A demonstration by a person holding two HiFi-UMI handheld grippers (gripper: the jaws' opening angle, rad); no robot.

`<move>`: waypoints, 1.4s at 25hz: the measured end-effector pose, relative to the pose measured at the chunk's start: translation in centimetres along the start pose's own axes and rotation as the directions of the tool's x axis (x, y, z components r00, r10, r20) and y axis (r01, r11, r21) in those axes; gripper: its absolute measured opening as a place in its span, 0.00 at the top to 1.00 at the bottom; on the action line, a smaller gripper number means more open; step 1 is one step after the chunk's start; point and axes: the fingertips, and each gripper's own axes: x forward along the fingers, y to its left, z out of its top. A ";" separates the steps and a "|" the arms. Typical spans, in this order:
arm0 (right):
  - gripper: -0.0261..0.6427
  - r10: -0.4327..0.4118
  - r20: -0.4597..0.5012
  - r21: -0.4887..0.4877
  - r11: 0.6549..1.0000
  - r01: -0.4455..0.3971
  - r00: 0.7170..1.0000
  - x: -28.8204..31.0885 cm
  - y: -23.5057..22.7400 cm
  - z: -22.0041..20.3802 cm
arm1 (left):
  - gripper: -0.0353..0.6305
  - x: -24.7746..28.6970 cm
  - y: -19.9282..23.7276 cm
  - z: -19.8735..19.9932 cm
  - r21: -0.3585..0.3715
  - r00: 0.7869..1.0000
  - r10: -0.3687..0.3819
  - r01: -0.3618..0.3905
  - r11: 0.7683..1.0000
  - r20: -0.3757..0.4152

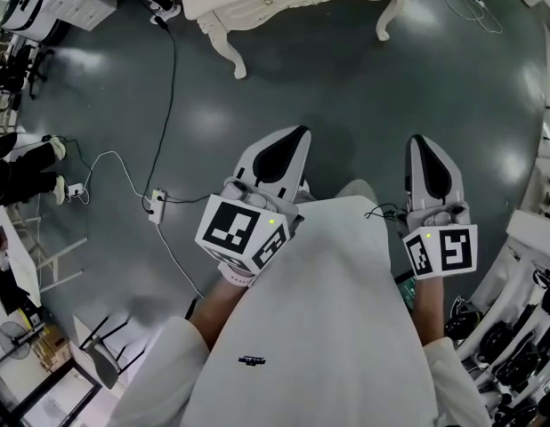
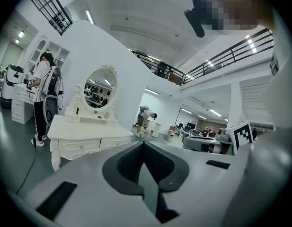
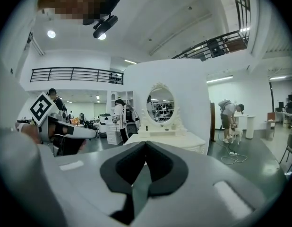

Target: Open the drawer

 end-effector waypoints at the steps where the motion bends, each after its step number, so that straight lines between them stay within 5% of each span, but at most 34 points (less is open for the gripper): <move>1: 0.94 0.003 -0.001 0.003 1.000 -0.003 1.000 0.5 0.5 0.0 | 0.93 -0.3 0.6 0.3 -0.002 1.000 0.003 -0.003 1.000 0.003; 9: 0.94 0.052 -0.023 -0.034 0.998 -0.053 0.998 4.4 3.5 0.5 | 0.93 -1.4 5.0 0.8 -0.056 0.999 0.033 -0.033 0.998 0.012; 17: 0.94 0.084 -0.051 -0.034 0.996 -0.086 0.995 8.4 1.8 -0.1 | 0.93 1.6 7.9 1.4 -0.068 0.998 0.062 -0.062 0.996 0.000; 35: 0.94 0.210 -0.054 -0.024 0.977 -0.212 0.976 24.8 -13.0 3.6 | 0.93 21.3 12.5 8.9 -0.051 0.989 0.144 -0.146 0.988 -0.030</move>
